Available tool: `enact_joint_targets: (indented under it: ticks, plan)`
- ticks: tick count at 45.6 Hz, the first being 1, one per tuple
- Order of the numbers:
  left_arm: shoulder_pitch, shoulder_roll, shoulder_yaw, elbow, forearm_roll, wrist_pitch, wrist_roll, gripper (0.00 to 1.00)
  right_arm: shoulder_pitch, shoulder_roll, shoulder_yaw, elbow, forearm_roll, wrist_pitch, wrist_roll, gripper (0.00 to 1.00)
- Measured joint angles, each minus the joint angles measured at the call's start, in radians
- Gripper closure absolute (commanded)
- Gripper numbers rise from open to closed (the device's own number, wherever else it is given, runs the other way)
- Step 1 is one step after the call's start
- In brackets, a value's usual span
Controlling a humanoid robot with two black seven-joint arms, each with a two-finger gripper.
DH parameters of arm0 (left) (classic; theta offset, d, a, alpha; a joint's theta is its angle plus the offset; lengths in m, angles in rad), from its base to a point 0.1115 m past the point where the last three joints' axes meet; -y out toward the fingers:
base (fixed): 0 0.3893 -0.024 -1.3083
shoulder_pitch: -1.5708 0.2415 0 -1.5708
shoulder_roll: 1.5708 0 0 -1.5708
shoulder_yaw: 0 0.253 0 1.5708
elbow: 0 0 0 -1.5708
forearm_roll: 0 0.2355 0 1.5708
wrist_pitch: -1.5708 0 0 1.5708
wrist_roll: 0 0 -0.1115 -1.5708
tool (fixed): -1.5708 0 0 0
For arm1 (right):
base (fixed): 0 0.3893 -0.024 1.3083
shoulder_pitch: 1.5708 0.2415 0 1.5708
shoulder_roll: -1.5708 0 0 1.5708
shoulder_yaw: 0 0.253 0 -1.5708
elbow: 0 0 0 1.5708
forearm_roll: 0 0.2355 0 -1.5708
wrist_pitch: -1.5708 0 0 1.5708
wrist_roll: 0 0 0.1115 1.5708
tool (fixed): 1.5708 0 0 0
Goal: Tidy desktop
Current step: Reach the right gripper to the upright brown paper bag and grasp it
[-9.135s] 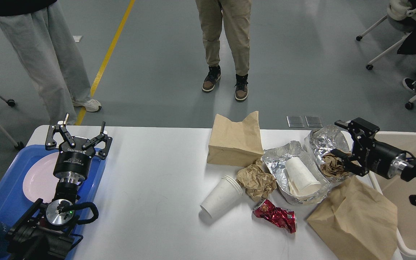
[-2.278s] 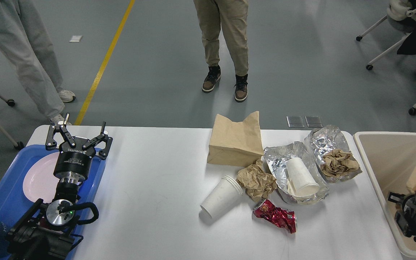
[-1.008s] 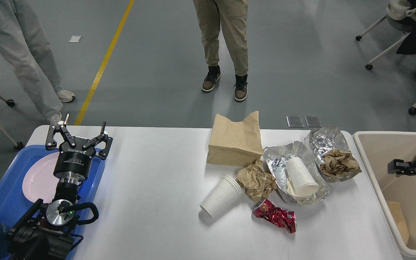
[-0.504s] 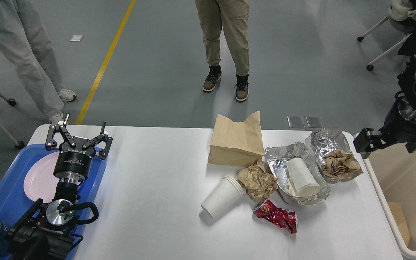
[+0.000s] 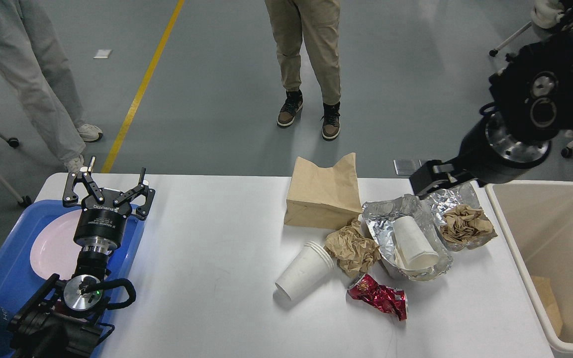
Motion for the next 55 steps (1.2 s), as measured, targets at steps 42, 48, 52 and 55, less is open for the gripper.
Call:
enact_joint_targets:
  ticks: [42, 48, 52, 55]
  plan:
    - [0.000, 0.000, 0.000, -0.001, 0.001, 0.000, 0.000, 0.04, -1.051, 0.553, 0.162, -1.061, -0.763, -0.296, -0.006, 0.01]
    - [0.000, 0.000, 0.000, -0.001, 0.001, 0.000, 0.000, 0.04, -1.103, 0.548, 0.162, -1.098, -0.774, -0.368, 0.002, 0.04]
    - [0.000, 0.000, 0.000, -0.001, 0.000, 0.000, 0.000, 0.04, -1.115, 0.545, 0.163, -1.103, -0.774, -0.395, 0.003, 0.10]
    - [0.000, 0.000, 0.000, -0.001, 0.000, 0.000, 0.000, 0.04, -1.124, 0.544, 0.164, -1.105, -0.774, -0.408, 0.002, 0.14]
